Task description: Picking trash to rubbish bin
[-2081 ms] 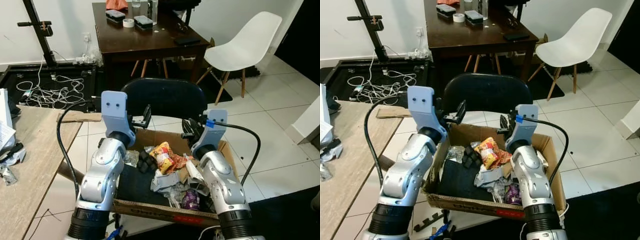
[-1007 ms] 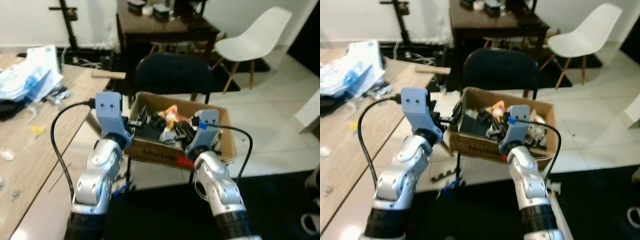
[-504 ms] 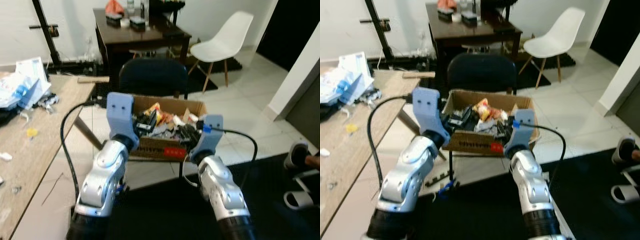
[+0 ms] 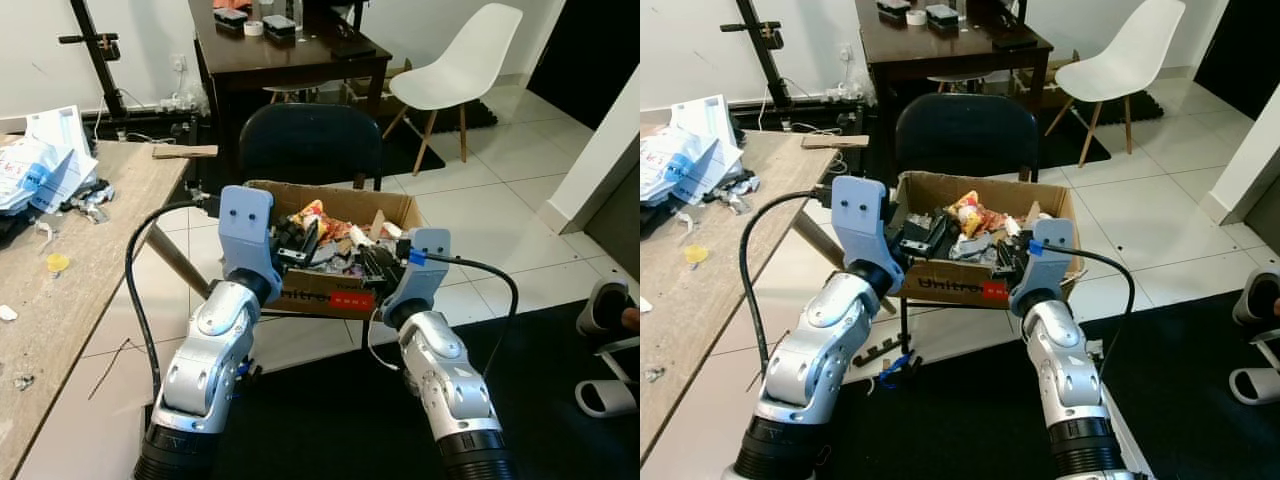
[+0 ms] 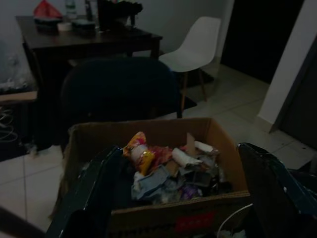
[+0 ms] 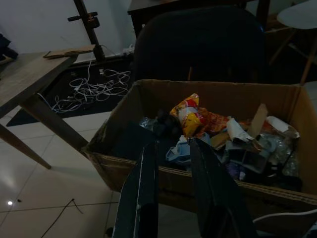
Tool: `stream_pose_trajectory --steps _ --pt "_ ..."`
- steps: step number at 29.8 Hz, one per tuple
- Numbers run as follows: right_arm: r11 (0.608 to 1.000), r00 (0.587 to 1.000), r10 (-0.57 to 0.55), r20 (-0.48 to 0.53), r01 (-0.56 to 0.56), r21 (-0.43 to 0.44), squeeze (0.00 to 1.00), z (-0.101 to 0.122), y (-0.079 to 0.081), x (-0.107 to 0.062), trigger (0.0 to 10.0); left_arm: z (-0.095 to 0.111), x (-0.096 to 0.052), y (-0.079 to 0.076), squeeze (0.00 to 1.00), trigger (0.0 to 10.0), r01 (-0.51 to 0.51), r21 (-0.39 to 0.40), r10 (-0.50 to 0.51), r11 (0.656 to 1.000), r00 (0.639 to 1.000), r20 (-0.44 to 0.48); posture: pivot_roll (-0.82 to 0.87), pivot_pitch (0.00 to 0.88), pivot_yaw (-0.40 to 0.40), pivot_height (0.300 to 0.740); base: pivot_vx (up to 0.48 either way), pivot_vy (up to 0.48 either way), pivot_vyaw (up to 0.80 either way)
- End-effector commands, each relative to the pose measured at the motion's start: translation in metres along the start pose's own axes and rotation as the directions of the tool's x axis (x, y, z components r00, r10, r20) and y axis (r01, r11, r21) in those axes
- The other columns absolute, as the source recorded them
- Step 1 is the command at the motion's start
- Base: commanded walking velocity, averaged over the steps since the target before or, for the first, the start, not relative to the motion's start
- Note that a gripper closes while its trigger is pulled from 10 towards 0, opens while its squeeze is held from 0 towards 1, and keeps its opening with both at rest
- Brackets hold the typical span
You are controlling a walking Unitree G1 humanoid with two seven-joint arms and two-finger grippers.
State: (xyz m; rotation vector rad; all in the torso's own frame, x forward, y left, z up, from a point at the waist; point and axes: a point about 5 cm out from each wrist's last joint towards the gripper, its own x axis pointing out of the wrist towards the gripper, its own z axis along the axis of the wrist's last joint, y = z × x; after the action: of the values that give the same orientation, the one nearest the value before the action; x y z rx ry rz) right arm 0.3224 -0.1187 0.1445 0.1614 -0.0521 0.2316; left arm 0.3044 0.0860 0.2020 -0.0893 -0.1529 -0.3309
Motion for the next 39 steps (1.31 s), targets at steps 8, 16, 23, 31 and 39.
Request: stream_pose_trajectory --steps 8,16,23,31,39 --pt "0.998 0.999 -0.045 0.002 0.045 -0.034 0.00 -0.002 -0.010 -0.004 10.0 -0.016 -0.003 0.011 0.00 10.0 -0.093 0.021 0.094 0.995 0.994 -0.057 0.17 0.012 -0.005 0.740 0.000 0.000 0.00" --pt "0.992 0.996 -0.085 0.005 0.085 -0.088 0.00 -0.001 -0.018 -0.004 10.0 -0.022 -0.010 0.020 0.00 10.0 -0.113 0.055 0.116 0.992 0.992 -0.058 0.16 0.006 -0.002 0.740 0.000 0.000 0.00" --pt "0.967 0.989 -0.141 0.048 0.148 -0.208 0.00 -0.001 -0.021 -0.003 10.0 -0.028 -0.011 0.028 0.00 10.0 -0.092 0.180 0.101 0.979 0.994 -0.041 0.16 0.019 -0.001 0.740 0.000 0.000 0.00" --pt "0.980 0.968 -0.173 -0.181 0.149 -0.135 0.00 -0.059 -0.040 -0.027 10.0 -0.080 -0.036 0.037 0.00 10.0 -0.044 0.162 0.072 0.986 0.983 -0.172 0.14 0.031 0.002 0.740 0.000 0.000 0.00" --pt "0.972 0.843 -0.230 -0.486 0.170 -0.164 0.00 -0.129 -0.067 -0.076 10.0 -0.143 -0.076 0.046 0.00 10.0 -0.061 0.122 0.101 0.991 0.926 -0.364 0.14 0.037 -0.003 0.740 0.000 0.000 0.00"
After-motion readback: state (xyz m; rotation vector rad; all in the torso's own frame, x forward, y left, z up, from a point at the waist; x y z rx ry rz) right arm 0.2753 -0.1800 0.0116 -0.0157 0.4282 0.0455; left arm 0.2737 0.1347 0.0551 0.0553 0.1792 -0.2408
